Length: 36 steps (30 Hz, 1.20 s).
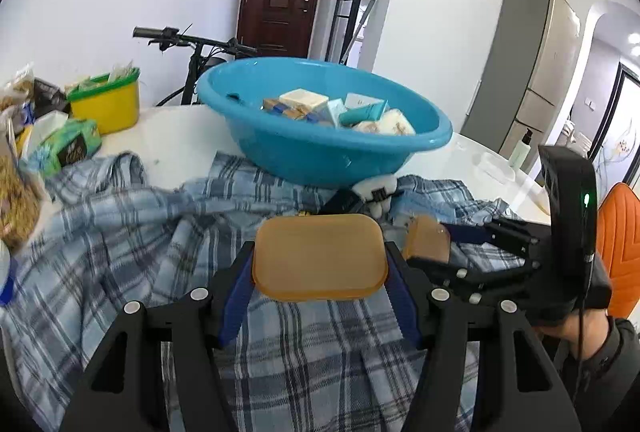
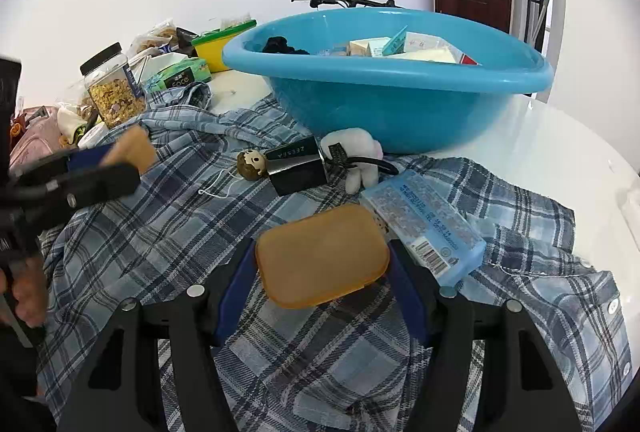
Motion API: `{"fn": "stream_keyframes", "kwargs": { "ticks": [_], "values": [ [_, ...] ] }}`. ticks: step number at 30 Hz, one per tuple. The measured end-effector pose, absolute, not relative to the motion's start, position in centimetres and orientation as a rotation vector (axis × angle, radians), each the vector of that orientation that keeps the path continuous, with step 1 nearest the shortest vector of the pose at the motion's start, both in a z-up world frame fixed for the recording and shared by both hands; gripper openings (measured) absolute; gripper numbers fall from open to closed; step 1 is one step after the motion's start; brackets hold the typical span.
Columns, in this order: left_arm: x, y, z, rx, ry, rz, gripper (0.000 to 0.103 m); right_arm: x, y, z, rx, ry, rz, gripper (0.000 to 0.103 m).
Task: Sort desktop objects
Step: 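Carry both amber boxes over the blue basin with both tools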
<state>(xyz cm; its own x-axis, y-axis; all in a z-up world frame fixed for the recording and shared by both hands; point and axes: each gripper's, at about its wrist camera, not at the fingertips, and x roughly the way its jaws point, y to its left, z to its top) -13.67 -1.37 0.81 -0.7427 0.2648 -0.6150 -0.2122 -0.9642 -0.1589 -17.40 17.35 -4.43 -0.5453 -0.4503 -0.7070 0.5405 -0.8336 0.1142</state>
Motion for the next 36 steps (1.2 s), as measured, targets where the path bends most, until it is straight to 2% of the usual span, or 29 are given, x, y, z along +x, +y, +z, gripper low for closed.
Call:
{"fn": "stream_keyframes", "kwargs": {
  "ticks": [4, 14, 27, 36],
  "values": [
    [-15.2, 0.6, 4.1, -0.929, 0.068, 2.775, 0.064, -17.4, 17.4, -4.4, 1.023, 0.157, -2.354, 0.064],
    [-20.9, 1.4, 9.3, -0.807, -0.003, 2.829, 0.064, -17.6, 17.9, -4.4, 1.025, 0.109, -2.354, 0.064],
    [-25.2, 3.0, 9.8, -0.790, 0.145, 2.814, 0.064, -17.6, 17.5, -4.6, 1.035, 0.146, -2.367, 0.064],
    [-26.7, 1.8, 8.6, -0.834, 0.107, 2.816, 0.064, -17.5, 17.4, -4.6, 1.048, 0.160, -2.367, 0.064]
  ]
}}
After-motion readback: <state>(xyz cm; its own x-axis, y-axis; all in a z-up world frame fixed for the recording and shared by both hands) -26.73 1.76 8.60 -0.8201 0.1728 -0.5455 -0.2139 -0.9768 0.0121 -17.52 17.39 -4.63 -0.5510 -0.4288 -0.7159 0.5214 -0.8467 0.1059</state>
